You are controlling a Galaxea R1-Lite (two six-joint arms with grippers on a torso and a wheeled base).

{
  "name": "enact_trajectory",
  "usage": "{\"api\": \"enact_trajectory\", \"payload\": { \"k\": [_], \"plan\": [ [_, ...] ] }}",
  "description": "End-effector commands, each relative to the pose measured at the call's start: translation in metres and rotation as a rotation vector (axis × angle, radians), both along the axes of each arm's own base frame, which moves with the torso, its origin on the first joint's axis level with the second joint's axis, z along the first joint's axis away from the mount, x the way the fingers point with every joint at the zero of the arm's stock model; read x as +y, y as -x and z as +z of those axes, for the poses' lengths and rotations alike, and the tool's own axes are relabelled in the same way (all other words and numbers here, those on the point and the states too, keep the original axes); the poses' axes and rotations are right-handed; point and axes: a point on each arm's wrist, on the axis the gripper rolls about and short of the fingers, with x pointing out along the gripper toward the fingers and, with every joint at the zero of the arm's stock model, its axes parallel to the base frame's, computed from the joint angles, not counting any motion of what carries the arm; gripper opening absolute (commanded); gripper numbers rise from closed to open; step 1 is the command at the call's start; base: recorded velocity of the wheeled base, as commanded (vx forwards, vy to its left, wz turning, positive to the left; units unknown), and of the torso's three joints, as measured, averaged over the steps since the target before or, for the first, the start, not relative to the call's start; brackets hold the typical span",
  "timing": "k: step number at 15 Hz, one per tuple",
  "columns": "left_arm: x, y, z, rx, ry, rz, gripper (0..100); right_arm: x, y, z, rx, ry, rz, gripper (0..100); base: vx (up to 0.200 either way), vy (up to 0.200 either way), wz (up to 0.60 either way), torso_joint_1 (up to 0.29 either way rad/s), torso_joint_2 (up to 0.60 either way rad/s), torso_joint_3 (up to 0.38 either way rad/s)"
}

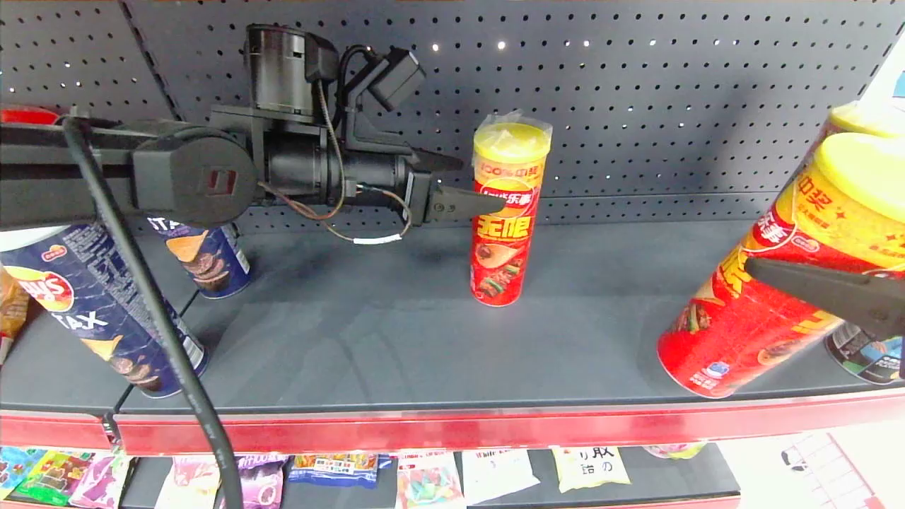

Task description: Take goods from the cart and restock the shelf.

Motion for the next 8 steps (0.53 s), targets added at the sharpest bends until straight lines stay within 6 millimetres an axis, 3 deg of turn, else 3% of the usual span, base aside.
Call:
{"api": "enact_trajectory", "payload": {
  "k": [1, 7, 8],
  "plan": [
    [-0.009, -0.006, -0.006, 0.01, -0.001, -0.023, 100, 0.0, 0.0, 0.0, 0.001, 0.001, 0.001, 0, 0.0, 0.0, 0.0, 0.0, 0.0, 0.0],
    [-0.023, -0.004, -0.014, 0.04, -0.003, -0.058, 100, 0.0, -0.001, -0.001, 0.004, 0.002, -0.001, 0, 0.0, 0.0, 0.0, 0.0, 0.0, 0.0],
    [-0.024, -0.006, -0.017, 0.045, -0.007, -0.055, 0, 0.0, -0.001, 0.0, 0.003, 0.001, -0.001, 0, 0.0, 0.0, 0.0, 0.0, 0.0, 0.0]
  ]
}}
